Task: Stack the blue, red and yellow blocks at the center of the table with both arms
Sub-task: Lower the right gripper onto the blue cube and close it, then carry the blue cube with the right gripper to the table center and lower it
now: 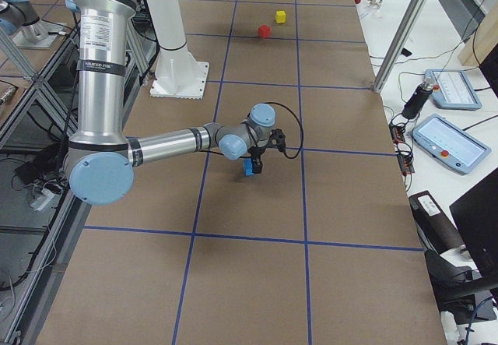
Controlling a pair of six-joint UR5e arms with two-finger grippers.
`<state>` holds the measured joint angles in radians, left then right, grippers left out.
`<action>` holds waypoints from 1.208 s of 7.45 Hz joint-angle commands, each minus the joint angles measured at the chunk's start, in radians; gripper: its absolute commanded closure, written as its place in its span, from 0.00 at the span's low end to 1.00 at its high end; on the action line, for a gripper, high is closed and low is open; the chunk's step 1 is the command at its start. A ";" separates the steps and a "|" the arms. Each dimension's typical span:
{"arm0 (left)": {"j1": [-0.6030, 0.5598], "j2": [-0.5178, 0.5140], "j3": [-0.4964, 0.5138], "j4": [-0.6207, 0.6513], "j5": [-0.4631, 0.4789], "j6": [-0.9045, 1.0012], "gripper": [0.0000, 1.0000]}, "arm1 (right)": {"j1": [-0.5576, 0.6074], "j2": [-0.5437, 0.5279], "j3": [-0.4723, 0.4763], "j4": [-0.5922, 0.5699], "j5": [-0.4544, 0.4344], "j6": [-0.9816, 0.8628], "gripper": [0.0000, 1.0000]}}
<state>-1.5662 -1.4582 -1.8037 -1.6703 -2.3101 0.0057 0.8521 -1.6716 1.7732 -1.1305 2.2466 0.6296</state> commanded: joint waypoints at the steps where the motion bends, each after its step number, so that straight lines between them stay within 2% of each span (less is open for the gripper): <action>1: 0.000 0.004 0.000 -0.002 0.000 0.002 0.00 | -0.010 0.007 -0.003 0.002 -0.039 -0.002 0.97; 3: 0.000 0.004 0.000 0.000 0.000 0.002 0.00 | -0.007 0.016 0.015 0.000 -0.024 -0.004 1.00; 4: 0.000 0.004 -0.002 0.000 -0.003 0.002 0.00 | 0.026 0.021 0.038 -0.027 0.014 -0.004 1.00; 5: 0.000 0.004 -0.002 0.000 -0.012 0.000 0.00 | 0.063 0.111 0.037 -0.122 0.062 -0.004 1.00; 6: 0.000 0.002 -0.002 0.001 -0.014 0.000 0.00 | 0.074 0.279 0.029 -0.325 0.065 -0.002 1.00; 7: 0.000 -0.004 0.000 0.001 -0.012 0.002 0.00 | 0.070 0.496 -0.010 -0.571 0.045 -0.001 1.00; 8: 0.000 -0.005 0.000 0.000 -0.014 0.002 0.00 | 0.039 0.632 -0.068 -0.656 0.015 0.005 1.00; 9: 0.000 -0.007 0.000 0.000 -0.012 0.002 0.00 | -0.003 0.736 -0.169 -0.652 0.001 0.039 1.00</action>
<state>-1.5662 -1.4623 -1.8042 -1.6700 -2.3231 0.0075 0.8924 -1.1016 1.7092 -1.7139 2.2706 0.6396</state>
